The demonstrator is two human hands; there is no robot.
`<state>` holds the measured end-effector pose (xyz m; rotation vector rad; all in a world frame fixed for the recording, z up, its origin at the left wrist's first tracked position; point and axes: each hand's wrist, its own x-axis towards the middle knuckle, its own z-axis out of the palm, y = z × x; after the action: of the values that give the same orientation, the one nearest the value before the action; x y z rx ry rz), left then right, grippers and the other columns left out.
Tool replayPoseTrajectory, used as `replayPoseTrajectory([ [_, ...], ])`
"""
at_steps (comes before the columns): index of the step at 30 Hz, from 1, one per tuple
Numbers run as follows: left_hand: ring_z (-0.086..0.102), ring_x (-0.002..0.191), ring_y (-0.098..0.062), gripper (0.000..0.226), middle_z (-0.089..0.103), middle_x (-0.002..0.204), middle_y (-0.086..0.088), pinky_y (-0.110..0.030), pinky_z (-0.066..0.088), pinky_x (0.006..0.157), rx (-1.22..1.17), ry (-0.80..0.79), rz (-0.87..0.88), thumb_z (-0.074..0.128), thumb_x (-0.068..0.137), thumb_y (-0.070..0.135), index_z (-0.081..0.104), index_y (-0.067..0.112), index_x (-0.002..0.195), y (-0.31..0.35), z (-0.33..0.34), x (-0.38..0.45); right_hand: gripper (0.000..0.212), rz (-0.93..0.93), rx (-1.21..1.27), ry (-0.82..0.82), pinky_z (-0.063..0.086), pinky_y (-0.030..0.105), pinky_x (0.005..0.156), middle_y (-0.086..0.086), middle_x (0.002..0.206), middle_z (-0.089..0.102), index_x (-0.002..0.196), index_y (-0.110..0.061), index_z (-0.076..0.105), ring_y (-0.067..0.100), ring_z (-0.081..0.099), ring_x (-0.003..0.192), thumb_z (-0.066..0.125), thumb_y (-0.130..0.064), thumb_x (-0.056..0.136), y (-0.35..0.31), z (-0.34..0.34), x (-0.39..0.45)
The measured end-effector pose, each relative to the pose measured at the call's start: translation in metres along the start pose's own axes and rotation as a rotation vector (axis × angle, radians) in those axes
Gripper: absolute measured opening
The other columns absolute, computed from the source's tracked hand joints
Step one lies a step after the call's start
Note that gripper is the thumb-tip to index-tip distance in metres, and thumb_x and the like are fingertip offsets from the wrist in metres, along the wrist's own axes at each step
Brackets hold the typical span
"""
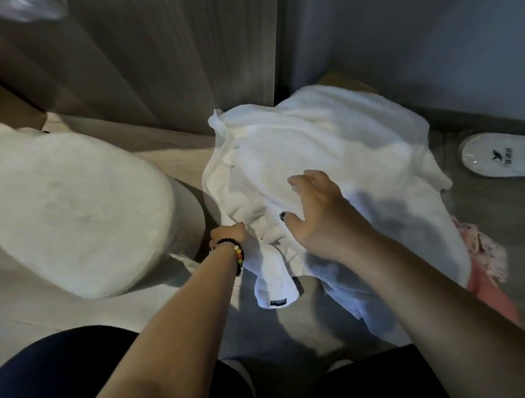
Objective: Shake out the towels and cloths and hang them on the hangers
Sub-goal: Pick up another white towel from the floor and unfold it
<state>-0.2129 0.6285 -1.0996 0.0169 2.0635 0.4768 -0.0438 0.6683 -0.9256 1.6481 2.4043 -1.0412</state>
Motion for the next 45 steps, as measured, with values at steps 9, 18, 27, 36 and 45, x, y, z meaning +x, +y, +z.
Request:
replayPoseTrajectory([
  [9,0.048,0.125,-0.035,0.042,0.049,0.14,-0.019,-0.036,0.038,0.101,-0.048,0.136,0.131,0.041,0.098,0.019,0.045,0.001,0.136,0.003,0.004,-0.04,0.056,0.065,-0.067,-0.087,0.028,0.035,0.11,0.005,0.157,0.011,0.146,-0.018,0.025,0.024,0.014,0.145,0.049,-0.031,0.096,0.009,-0.013,0.0],
  [18,0.055,0.084,-0.021,0.007,0.059,0.082,0.003,-0.034,0.045,0.077,-0.154,0.089,0.353,0.049,0.093,0.02,0.055,0.018,0.089,0.059,-0.079,-0.205,0.063,0.233,0.297,-0.256,0.037,0.02,0.087,0.009,0.144,0.039,0.144,-0.015,0.033,0.023,0.044,0.128,0.063,-0.028,0.089,-0.047,-0.09,-0.075],
  [27,0.057,0.079,-0.021,0.022,0.067,0.088,-0.016,-0.039,0.049,0.076,-0.123,-0.084,0.491,0.055,0.088,0.022,0.063,0.002,0.091,0.103,-0.141,-0.392,0.071,0.155,0.33,-0.293,0.036,0.03,0.103,0.008,0.145,0.039,0.144,-0.015,0.031,0.023,0.04,0.133,0.067,-0.03,0.084,-0.123,-0.218,-0.161],
  [36,0.054,0.07,-0.02,0.028,0.061,0.078,-0.024,-0.043,0.048,0.067,-0.105,-0.202,0.73,0.057,0.091,0.022,0.061,-0.006,0.089,0.176,-0.183,-0.571,0.089,0.191,0.403,-0.08,0.04,0.034,0.104,0.0,0.145,0.036,0.146,-0.024,0.025,0.019,0.042,0.13,0.076,-0.041,0.075,-0.157,-0.316,-0.243],
  [45,0.062,0.077,-0.03,0.036,0.066,0.087,-0.024,-0.057,0.052,0.079,0.005,-0.32,1.004,0.053,0.078,0.032,0.064,-0.001,0.089,0.217,-0.198,-0.705,0.063,0.195,0.326,0.311,0.052,0.046,0.087,0.008,0.12,0.058,0.124,-0.013,0.041,0.03,0.059,0.108,0.072,-0.043,0.079,-0.166,-0.412,-0.285],
])
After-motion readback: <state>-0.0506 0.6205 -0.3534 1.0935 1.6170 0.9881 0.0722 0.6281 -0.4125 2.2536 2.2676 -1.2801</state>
